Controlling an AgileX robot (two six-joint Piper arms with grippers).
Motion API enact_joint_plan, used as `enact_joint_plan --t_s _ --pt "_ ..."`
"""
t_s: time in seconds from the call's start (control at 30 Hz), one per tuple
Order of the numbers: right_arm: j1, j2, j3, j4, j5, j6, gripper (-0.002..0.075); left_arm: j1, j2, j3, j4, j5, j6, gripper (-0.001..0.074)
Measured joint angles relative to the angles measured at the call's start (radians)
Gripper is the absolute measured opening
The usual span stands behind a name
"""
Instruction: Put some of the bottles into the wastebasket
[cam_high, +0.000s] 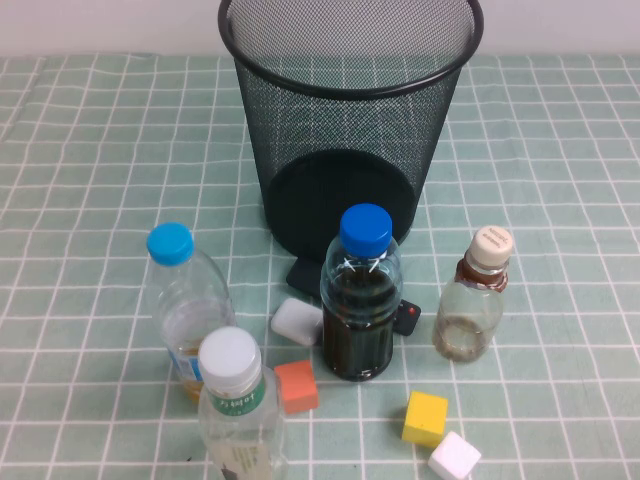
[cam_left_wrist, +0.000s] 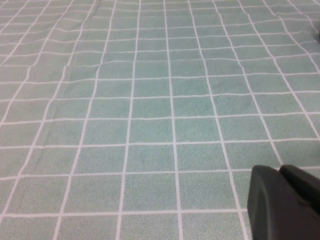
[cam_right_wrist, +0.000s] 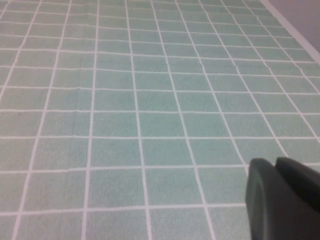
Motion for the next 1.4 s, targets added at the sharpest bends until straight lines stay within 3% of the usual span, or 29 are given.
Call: enact_joint_plan --t_s 1.4 --pt "0.000 0.000 0.000 0.000 0.000 0.000 -0.0007 0.000 0.000 0.000 -0.006 -0.010 0.000 -0.0006"
